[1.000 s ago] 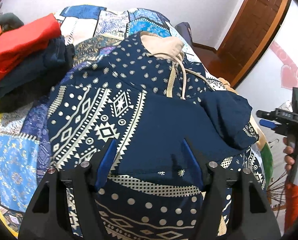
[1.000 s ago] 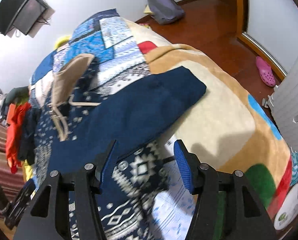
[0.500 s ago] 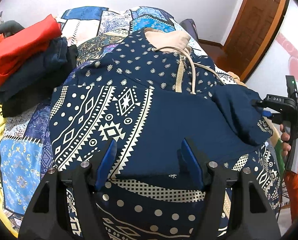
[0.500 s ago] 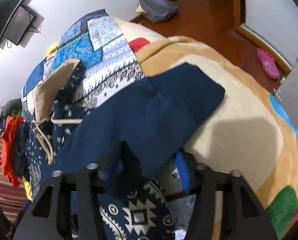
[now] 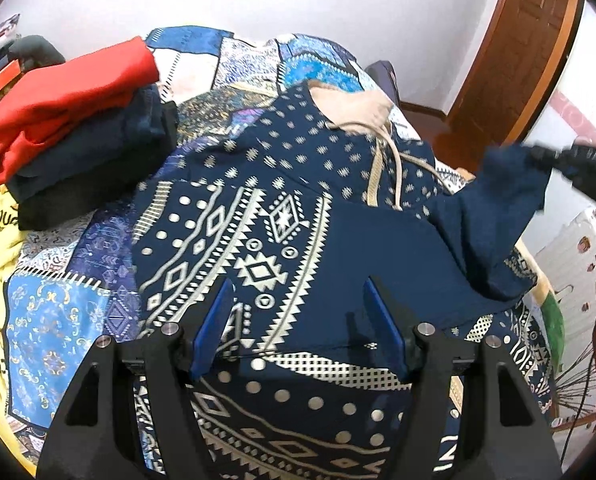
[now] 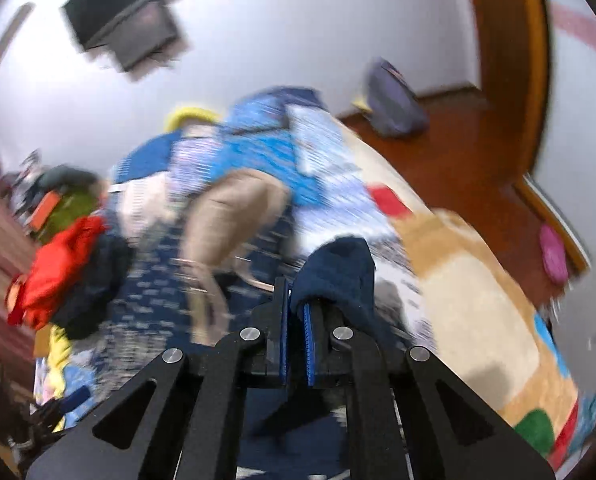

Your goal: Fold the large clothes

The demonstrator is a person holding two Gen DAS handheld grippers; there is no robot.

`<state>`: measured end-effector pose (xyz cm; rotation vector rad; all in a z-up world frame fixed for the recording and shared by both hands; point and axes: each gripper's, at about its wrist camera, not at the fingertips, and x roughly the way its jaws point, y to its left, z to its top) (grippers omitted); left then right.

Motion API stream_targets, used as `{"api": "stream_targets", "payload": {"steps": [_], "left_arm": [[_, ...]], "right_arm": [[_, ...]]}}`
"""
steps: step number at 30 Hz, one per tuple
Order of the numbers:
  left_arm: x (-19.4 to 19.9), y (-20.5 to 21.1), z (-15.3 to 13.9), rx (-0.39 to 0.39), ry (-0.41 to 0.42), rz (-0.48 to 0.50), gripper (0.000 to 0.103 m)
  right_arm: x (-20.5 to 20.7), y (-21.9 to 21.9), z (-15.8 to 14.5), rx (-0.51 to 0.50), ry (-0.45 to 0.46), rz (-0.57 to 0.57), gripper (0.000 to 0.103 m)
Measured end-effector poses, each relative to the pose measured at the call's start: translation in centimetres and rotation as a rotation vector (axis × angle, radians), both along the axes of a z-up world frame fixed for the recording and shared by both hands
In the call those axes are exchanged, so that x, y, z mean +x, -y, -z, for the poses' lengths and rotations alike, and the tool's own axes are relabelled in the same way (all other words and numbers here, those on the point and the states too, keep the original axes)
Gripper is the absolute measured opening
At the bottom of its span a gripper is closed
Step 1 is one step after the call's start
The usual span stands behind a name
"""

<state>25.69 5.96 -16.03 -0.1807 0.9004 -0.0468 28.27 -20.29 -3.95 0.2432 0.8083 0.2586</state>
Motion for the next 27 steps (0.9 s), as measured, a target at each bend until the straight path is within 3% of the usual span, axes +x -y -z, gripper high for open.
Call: {"api": "stream_targets", "payload": {"steps": [4, 7, 11, 15, 20, 22, 27], "left_arm": [[-1.3, -1.6, -1.0, -0.025, 0.033, -0.016, 0.066], [-2.6, -3.2, -1.5, -0.027, 0.054, -0.032, 0.066], [-4.5, -5.4, -1.6, -0.045, 0.056, -0.053, 0.066], [-6.1, -7.4, -1.1, -0.016, 0.041, -0.080, 0.066], [-7.8, -9.2, 0.5, -0.005, -0.005, -0.113, 0.066], [-8.1, -9.3, 1.2, -0.001, -0.029, -0.117, 0.066], [-7.7, -8.3, 1.9, -0.006, -0.054, -0.103, 0.066]], "right_arm": [[-0.4, -6.1, -2.9, -0.015, 0.052, -0.144, 0.006], [-0.7, -11.0, -2.5, 0.010, 0.009, -0.267, 0.006], [-1.6, -17.7, 1.3, -0.067, -0.076, -0.400, 0.006], [-2.4, -22.5, 7.2, -0.167, -0.223, -0.494, 0.006], [-3.6, -24.5, 10.6, -0.258, -0.352, -0.548, 0.011], [-4.0, -24.4, 10.6, -0.251, -0.388, -0.584, 0.021], [-5.7, -21.8, 8.3, -0.226, -0.325, -0.625, 0.025]]}}
